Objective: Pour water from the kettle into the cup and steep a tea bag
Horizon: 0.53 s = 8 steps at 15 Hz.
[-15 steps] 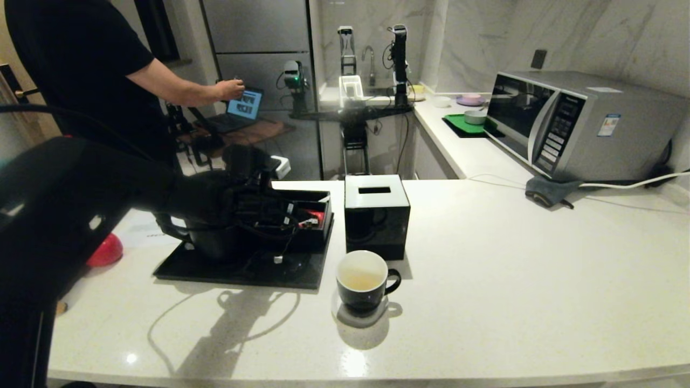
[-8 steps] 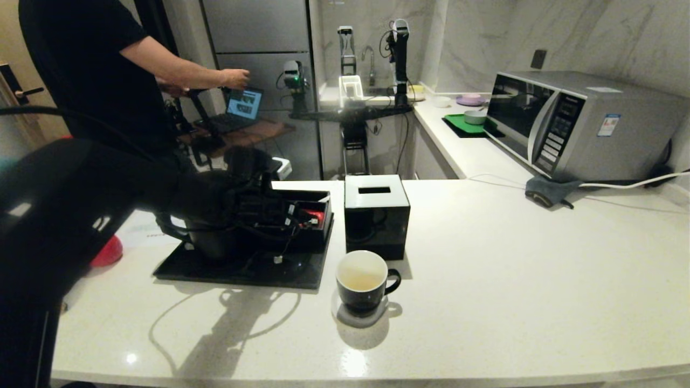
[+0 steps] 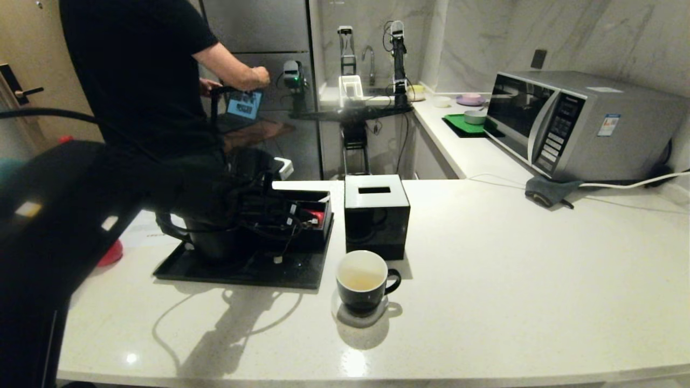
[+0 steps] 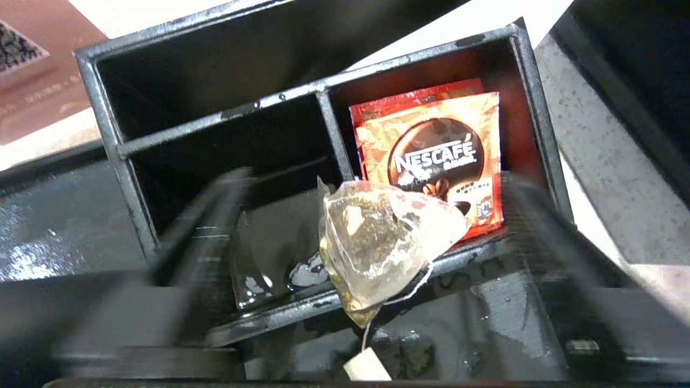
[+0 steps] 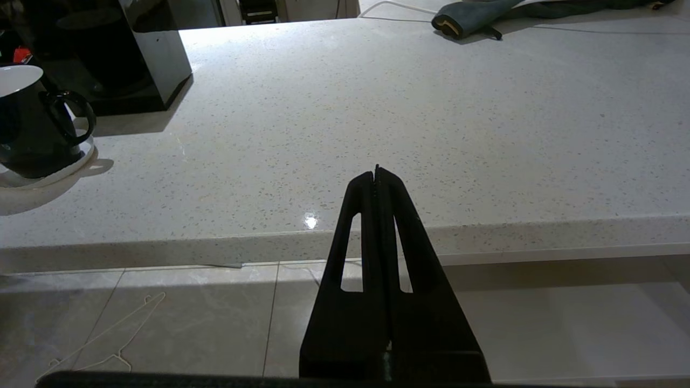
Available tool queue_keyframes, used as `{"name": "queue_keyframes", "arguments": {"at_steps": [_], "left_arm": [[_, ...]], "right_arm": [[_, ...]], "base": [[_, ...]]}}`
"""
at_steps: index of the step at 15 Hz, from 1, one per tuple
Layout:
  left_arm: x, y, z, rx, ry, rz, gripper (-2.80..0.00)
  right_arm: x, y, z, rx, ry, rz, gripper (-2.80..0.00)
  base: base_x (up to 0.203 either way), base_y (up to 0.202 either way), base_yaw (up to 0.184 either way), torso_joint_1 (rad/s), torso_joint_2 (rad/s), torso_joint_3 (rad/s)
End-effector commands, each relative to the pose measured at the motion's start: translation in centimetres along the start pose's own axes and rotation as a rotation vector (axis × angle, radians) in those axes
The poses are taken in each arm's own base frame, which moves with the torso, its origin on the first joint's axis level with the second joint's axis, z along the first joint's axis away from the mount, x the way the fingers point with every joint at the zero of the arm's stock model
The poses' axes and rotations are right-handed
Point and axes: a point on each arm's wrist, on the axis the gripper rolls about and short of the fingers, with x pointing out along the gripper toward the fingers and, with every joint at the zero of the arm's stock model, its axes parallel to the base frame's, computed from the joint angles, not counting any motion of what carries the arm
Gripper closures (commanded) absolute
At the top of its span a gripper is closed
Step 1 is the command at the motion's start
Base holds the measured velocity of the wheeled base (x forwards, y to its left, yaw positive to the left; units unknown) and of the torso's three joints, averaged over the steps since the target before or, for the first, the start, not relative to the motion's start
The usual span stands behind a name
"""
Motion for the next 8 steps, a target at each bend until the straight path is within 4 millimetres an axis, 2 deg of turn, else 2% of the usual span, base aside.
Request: {"name": "queue_keyframes", "arguments": {"at_steps": [1, 8], "left_arm": [[0.17, 0.05, -0.09, 0.000, 0.002, 0.000, 0.00], [0.31, 0.06, -0.17, 0.001, 0.005, 0.000, 0.00]], "right_arm": [[0.00, 0.00, 0.04, 0.000, 0.000, -0.001, 0.00], [0.01, 0.00, 0.00, -0.001, 0.001, -0.001, 0.00]], "base": [[0.000, 0.000, 0.000, 0.000, 0.00, 0.000], [0.000, 0.000, 0.000, 0.000, 0.00, 0.000]]}}
